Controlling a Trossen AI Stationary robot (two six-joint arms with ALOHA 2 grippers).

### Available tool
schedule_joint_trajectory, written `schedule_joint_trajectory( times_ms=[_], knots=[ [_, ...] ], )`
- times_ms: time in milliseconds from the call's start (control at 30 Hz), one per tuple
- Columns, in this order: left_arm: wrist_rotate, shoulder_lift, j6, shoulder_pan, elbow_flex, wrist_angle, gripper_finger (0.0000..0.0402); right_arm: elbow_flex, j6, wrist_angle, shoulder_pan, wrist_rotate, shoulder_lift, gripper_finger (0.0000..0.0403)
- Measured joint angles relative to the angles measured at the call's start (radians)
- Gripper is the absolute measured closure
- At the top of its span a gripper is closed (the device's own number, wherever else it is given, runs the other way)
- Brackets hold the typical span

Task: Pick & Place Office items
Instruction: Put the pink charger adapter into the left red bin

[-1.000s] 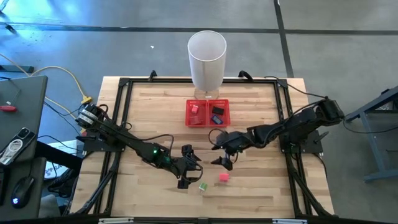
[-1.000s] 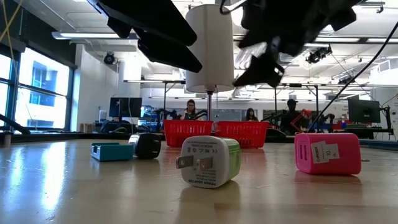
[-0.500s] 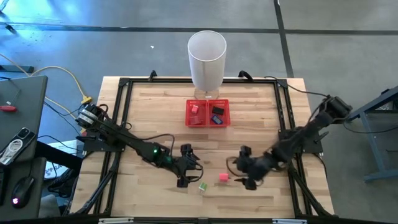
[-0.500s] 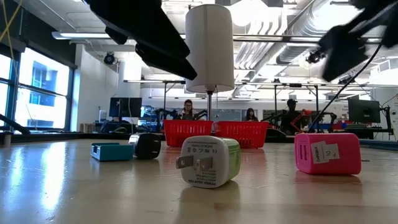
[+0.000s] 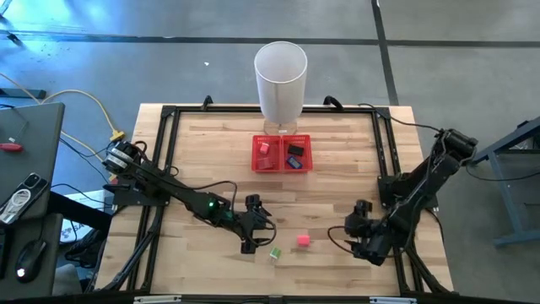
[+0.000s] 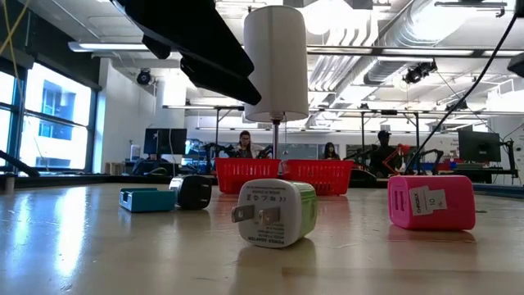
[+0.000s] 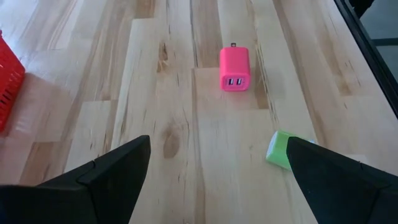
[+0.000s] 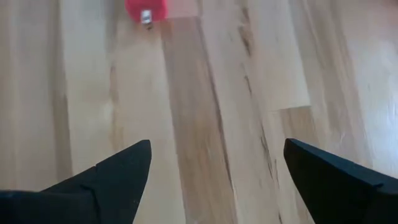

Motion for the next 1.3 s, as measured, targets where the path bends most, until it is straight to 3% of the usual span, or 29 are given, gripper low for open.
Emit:
schedule_joint_trajectory(
  times_ms=[133,433,567,700,800,933,1300],
  knots=[
    [0.0,0.0,0.0,0.0,0.0,0.002,0.0034,-0.001,-0.07,-0.031,0.06,0.039,0.0,0.0049],
    [0.0,0.0,0.014,0.002,0.0,0.002,0.0034,-0.217,0.02,0.132,0.238,0.339,-0.021,0.005],
    [0.0,0.0,0.018,0.013,0.0,0.005,0.0034,-0.369,0.044,0.34,0.269,0.42,-0.08,0.005],
    [0.0,0.0,0.01,0.027,0.0,0.006,0.0034,-0.521,-0.137,0.683,0.274,0.446,-0.159,0.005],
    [-0.001,0.0,0.009,0.036,0.0,0.006,0.0034,-0.632,-0.291,0.945,0.263,0.421,-0.202,0.005],
    [0.0,0.0,0.007,0.049,0.0,0.006,0.0034,-0.731,-0.382,1.161,0.2,0.289,-0.225,0.005],
    [0.0,0.0,-0.001,0.074,0.0,0.025,0.0034,-0.773,-0.604,1.284,-0.042,-0.022,-0.22,0.005]
  ],
)
